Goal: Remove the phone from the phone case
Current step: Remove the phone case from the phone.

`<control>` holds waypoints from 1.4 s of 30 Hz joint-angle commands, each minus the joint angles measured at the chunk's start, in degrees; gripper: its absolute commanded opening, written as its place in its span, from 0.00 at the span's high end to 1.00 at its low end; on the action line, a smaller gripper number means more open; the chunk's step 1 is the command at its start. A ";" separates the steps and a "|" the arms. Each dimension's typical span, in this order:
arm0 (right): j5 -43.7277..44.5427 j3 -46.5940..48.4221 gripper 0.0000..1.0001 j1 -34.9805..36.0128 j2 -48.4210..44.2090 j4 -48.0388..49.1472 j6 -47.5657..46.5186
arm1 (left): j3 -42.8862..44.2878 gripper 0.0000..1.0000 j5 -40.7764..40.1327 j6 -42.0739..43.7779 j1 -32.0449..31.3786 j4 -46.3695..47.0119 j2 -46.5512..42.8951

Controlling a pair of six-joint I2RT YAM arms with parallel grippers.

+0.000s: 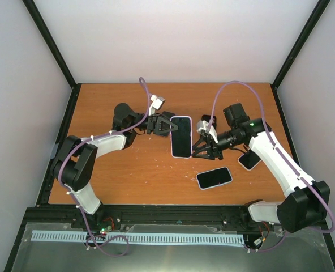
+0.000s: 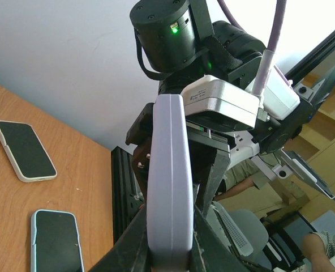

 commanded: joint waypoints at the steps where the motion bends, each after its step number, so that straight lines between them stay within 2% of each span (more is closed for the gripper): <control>1: -1.40 0.65 0.65 1.18 -0.51 -0.31 -1.61 | 2.44 1.00 -0.58 -0.17 -0.57 2.18 -1.11; 13: 4.44 -1.75 0.65 6.24 -1.52 4.60 1.77 | 3.18 1.00 -0.86 -2.41 -0.61 3.94 -0.44; 18: 4.67 -1.68 0.77 7.00 -1.61 4.85 1.78 | 3.12 1.00 -0.62 -4.35 -0.65 5.97 -0.27; 24: 7.31 -1.65 0.82 7.92 -3.46 5.87 0.85 | 3.33 1.00 0.13 -6.48 -0.65 6.86 0.74; 35: 13.46 -0.09 0.85 11.78 -4.00 7.32 -3.93 | 2.90 1.00 2.80 -17.69 -1.88 16.17 3.30; 42: 16.26 2.69 0.84 12.75 -2.55 6.11 -8.76 | 3.63 1.00 3.43 -24.79 -2.06 22.16 4.44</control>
